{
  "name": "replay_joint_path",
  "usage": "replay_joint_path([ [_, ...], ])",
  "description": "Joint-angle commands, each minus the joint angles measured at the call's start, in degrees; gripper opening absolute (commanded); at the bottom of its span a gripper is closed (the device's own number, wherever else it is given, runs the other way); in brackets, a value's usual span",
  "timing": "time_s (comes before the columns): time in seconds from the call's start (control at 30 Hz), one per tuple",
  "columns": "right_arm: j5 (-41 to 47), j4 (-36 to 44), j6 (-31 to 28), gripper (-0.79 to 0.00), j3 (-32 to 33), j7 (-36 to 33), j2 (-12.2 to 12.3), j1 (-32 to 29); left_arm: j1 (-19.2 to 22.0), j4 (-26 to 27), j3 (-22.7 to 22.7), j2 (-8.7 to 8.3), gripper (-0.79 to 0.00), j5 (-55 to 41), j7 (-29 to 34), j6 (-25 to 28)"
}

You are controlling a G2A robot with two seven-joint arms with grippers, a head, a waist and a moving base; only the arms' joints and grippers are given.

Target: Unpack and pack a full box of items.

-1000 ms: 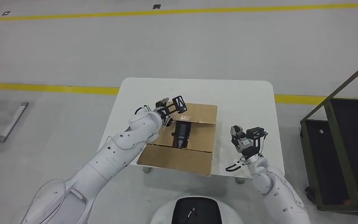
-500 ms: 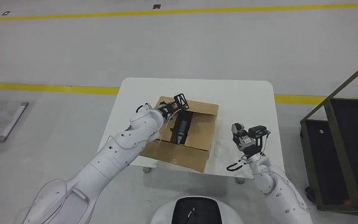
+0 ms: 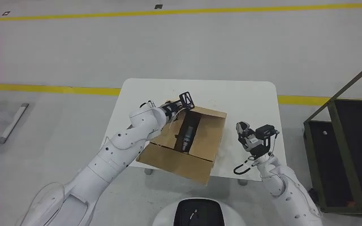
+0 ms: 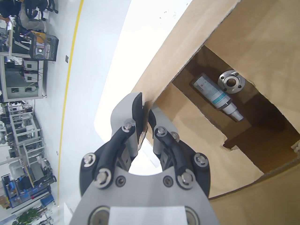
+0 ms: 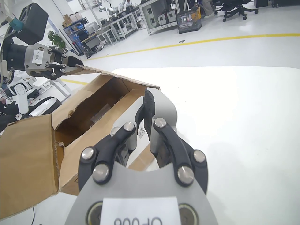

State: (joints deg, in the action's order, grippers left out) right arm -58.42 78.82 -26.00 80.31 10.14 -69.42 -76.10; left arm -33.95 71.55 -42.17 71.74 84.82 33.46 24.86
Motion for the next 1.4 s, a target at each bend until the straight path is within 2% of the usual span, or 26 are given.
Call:
replay_joint_path([
  [0.0, -0.16, 1.05, -0.76, -0.76, 0.66, -0.26, 0.18, -0.49, -0.36, 1.54, -1.2, -0.21, -0.785, -1.58, 2.31, 1.63],
  [0.1, 0.26, 2.46, -2.83, -0.659, 1.62, -1.4, 0.48, -1.05, -0.88, 3.83, -2.5, -0.48, -0.785, -3.14, 5.97, 3.6],
  [0.17, -0.19, 3.42, -4.08, -0.557, 2.35, -2.52, 0.74, -1.24, -1.17, 5.43, -2.93, -0.63, -0.785, -3.13, 8.01, 4.83],
  [0.27, -0.77, 4.79, -6.26, -0.48, 3.04, -4.28, 1.09, -1.49, -1.79, 7.32, -3.42, -0.79, -0.785, -2.84, 9.8, 5.75],
  [0.3, -1.08, 5.18, -6.97, -0.431, 3.19, -4.83, 1.2, -1.47, -1.97, 7.63, -3.55, -0.81, -0.785, -3.0, 10.18, 6.14],
  [0.33, -1.71, 5.49, -7.52, -0.32, 3.32, -5.44, 1.31, -1.41, -2.11, 7.92, -3.7, -0.82, -0.785, -3.03, 10.39, 6.28],
  [0.37, -2.67, 5.78, -7.77, -0.271, 3.4, -6.09, 1.42, -1.28, -2.35, 8.12, -3.78, -0.81, -0.785, -3.29, 10.45, 6.5],
  [0.47, -4.92, 6.38, -7.32, -0.194, 3.13, -6.99, 1.56, -0.73, -2.68, 8.46, -4.09, -0.79, -0.785, -3.75, 10.94, 7.09],
  [0.57, -6.93, 6.42, -7.35, -0.191, 2.45, -7.98, 1.63, 0.63, -3.02, 8.59, -4.34, -0.78, -0.785, -3.55, 10.99, 7.23],
  [0.7, -9.34, 5.55, -7.27, -0.209, 0.69, -9.59, 1.57, 3.6, -3.32, 8.56, -4.6, -0.74, -0.785, -3.2, 10.76, 7.55],
  [0.87, -12.22, 2.31, -6.24, -0.323, -2.42, -11.47, 1.21, 8.37, -3.52, 8.31, -4.56, -0.59, -0.785, -1.98, 10.07, 7.17],
  [0.93, -13.1, 0.66, -5.74, -0.345, -3.77, -11.7, 0.99, 10.22, -3.48, 8.1, -4.59, -0.47, -0.785, -1.82, 9.75, 6.87],
  [1.07, -13.23, -2.35, -5.69, -0.508, -5.76, -11.42, 0.6, 13.16, -3.25, 7.58, -4.67, -0.19, -0.785, -2.09, 9.27, 6.46],
  [1.13, -13.34, -3.65, -6.0, -0.739, -6.49, -11.52, 0.47, 14.35, -3.06, 7.41, -4.7, -0.05, -0.785, -2.05, 9.13, 6.27],
  [1.17, -13.21, -4.24, -6.3, -0.785, -6.78, -11.56, 0.42, 14.87, -2.96, 7.31, -4.72, 0.01, -0.742, -1.9, 9.17, 6.12],
  [1.2, -12.78, -4.92, -6.62, -0.785, -7.0, -11.62, 0.36, 15.32, -2.88, 7.22, -4.74, 0.07, -0.48, -1.86, 9.17, 6.09],
  [1.23, -12.34, -5.56, -6.89, -0.785, -7.17, -11.76, 0.31, 15.8, -2.78, 7.09, -4.82, 0.12, -0.034, -1.86, 9.18, 6.04],
  [1.27, -11.89, -6.17, -7.09, -0.785, -7.32, -11.85, 0.26, 16.26, -2.68, 6.97, -4.89, 0.16, 0.0, -1.87, 9.19, 6.07],
  [1.37, -9.56, -8.02, -7.67, -0.785, -7.66, -12.3, 0.06, 17.52, -2.55, 6.8, -5.5, 0.29, 0.0, -2.09, 8.99, 4.99],
])
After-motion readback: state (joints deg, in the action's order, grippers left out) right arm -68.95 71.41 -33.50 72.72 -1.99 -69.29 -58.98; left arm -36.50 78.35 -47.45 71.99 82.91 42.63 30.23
